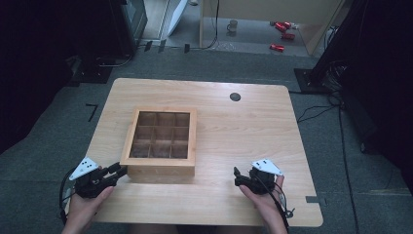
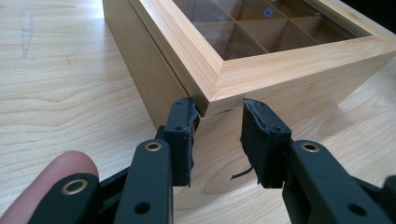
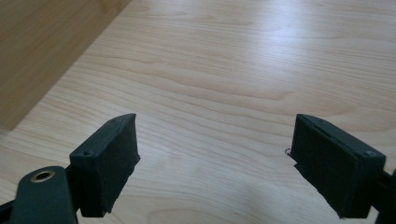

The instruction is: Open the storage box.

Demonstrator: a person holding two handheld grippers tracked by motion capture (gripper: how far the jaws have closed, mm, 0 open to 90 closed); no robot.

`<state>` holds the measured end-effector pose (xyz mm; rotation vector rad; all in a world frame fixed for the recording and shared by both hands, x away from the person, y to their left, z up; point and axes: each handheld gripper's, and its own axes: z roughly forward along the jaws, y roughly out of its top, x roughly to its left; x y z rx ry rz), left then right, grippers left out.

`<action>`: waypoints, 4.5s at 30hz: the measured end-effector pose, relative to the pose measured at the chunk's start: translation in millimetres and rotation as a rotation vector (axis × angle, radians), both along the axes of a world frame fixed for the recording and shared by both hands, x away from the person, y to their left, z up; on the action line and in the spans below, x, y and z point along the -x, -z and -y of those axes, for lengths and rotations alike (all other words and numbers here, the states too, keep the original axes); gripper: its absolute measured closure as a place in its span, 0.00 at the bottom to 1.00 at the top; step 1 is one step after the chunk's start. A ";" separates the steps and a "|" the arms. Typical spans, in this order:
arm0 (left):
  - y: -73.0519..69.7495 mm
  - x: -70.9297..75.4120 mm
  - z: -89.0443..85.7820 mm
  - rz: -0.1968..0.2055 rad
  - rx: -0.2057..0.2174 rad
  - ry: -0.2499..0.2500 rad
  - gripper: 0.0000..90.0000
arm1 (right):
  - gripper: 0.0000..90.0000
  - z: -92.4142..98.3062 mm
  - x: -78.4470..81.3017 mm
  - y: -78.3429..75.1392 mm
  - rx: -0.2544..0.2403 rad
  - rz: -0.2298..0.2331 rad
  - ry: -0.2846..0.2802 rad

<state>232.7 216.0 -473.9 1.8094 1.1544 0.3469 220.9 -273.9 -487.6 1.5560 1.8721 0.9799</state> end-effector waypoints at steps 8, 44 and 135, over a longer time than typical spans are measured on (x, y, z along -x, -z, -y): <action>0.1 0.2 -1.8 0.003 0.004 0.005 0.74 | 0.17 -34.3 -7.1 -2.0 -0.009 0.001 -0.058; 0.7 -3.5 2.4 -0.015 -0.034 -0.006 0.73 | 0.17 -134.5 -7.0 6.3 -0.041 -0.008 -0.263; 42.8 -1.6 -3.5 -0.069 -0.256 -0.088 0.23 | 0.41 -134.1 -32.4 -76.0 -0.072 0.247 -0.344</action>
